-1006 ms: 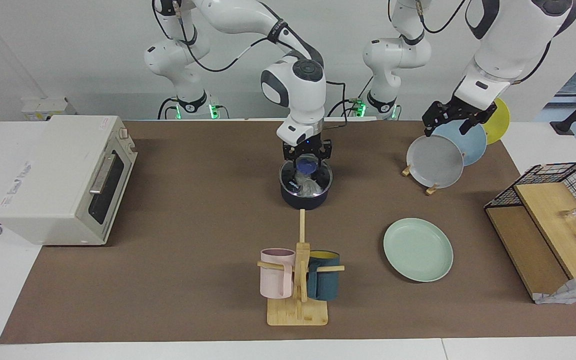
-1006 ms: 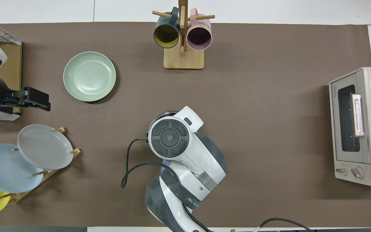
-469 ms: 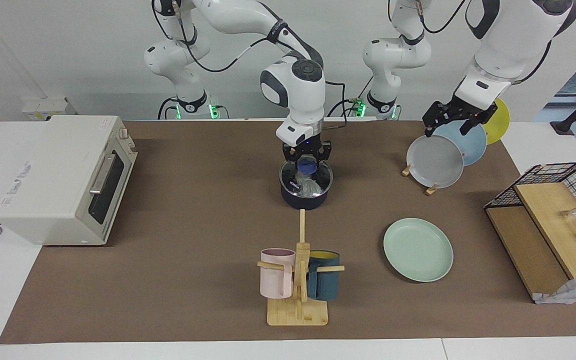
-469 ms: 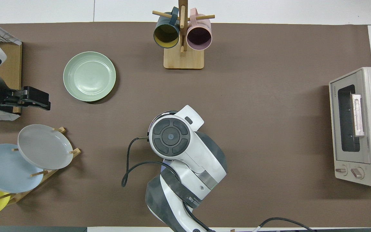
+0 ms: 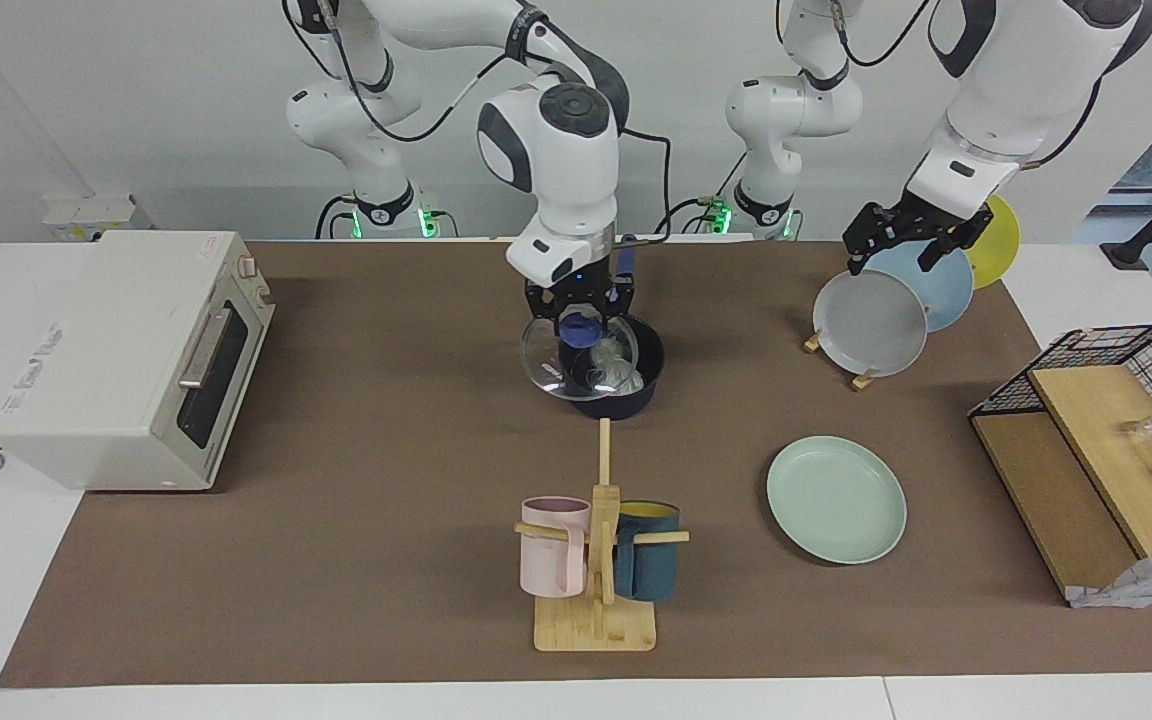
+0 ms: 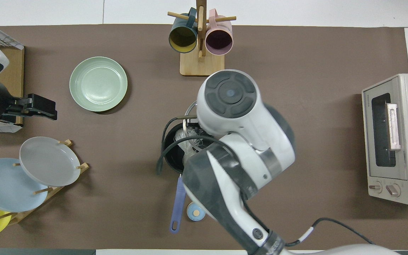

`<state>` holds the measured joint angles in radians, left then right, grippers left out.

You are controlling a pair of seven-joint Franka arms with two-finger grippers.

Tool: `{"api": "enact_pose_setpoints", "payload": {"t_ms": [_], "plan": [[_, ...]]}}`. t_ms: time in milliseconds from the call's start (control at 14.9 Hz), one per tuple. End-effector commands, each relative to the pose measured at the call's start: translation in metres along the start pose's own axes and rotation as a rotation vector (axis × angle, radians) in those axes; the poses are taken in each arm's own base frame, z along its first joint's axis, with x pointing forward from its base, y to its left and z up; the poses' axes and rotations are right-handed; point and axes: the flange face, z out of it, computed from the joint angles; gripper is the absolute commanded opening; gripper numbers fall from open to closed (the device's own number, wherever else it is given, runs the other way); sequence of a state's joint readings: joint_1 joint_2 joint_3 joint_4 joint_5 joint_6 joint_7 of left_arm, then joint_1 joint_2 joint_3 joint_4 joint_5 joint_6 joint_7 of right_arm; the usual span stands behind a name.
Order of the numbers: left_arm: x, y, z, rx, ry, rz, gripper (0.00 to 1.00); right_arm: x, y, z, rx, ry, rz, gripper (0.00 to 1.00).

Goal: Transfer vermicelli from pot to plate

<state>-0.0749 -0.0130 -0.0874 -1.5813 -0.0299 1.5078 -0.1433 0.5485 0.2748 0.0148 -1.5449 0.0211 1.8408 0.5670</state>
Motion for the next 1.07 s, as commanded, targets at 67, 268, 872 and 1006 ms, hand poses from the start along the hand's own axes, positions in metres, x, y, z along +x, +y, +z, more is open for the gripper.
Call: {"api": "enact_pose_setpoints", "payload": {"t_ms": [67,268,872,1006], "plan": [[-0.005,0.036,0.003,-0.052,0.011,-0.016,1.00,0.037,0.082,-0.012,-0.001,-0.031,-0.087,0.47],[-0.016,0.121,0.036,-0.071,0.029,-0.074,1.00,0.064,0.154,-0.004,-0.001,-0.036,-0.150,0.47],[-0.060,0.267,0.214,-0.085,0.041,-0.051,1.00,0.034,0.241,0.083,-0.004,0.004,-0.213,0.43],[-0.054,0.269,0.231,-0.086,0.040,-0.052,1.00,0.039,0.246,0.099,-0.004,0.006,-0.217,0.44]]}}
